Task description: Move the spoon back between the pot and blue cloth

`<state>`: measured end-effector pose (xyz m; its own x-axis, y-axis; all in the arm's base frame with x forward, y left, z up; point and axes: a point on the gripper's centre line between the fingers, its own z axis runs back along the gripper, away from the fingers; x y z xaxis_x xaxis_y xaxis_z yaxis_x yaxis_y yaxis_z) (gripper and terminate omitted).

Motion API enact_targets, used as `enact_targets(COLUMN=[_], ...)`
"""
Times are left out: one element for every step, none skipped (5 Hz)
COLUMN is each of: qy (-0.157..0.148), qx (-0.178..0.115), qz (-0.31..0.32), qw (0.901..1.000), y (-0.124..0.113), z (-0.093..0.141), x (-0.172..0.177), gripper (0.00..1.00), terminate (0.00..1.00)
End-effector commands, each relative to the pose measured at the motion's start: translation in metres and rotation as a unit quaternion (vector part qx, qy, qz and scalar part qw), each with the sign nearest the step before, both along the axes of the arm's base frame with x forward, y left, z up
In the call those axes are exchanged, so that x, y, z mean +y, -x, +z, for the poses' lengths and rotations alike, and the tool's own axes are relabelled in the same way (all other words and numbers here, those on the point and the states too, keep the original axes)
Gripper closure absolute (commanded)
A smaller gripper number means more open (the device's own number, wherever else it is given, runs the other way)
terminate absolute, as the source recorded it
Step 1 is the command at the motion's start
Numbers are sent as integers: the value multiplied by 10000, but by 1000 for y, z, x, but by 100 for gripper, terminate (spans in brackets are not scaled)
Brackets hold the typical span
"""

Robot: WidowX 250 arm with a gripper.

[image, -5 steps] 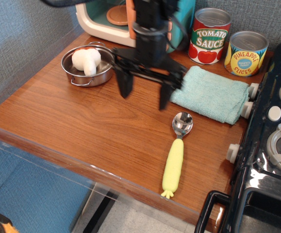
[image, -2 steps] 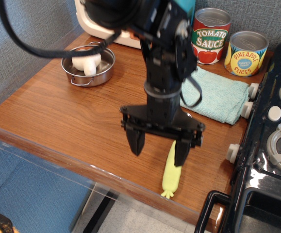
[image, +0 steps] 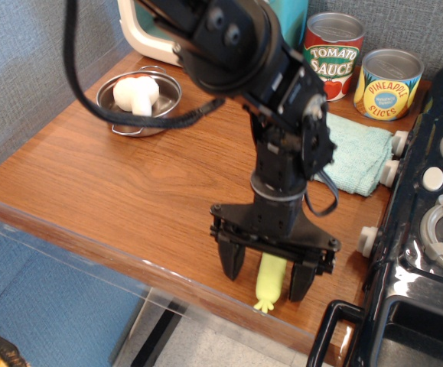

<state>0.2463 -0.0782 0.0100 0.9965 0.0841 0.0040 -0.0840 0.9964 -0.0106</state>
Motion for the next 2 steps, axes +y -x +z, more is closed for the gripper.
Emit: enact_targets(qy=[-75, -21], qx=[-276, -616], qz=[10, 4], qw=[9996, 9981], y=[-4, -10], z=[9, 34], x=[3, 8], gripper=[100, 100], terminate=[0, 0])
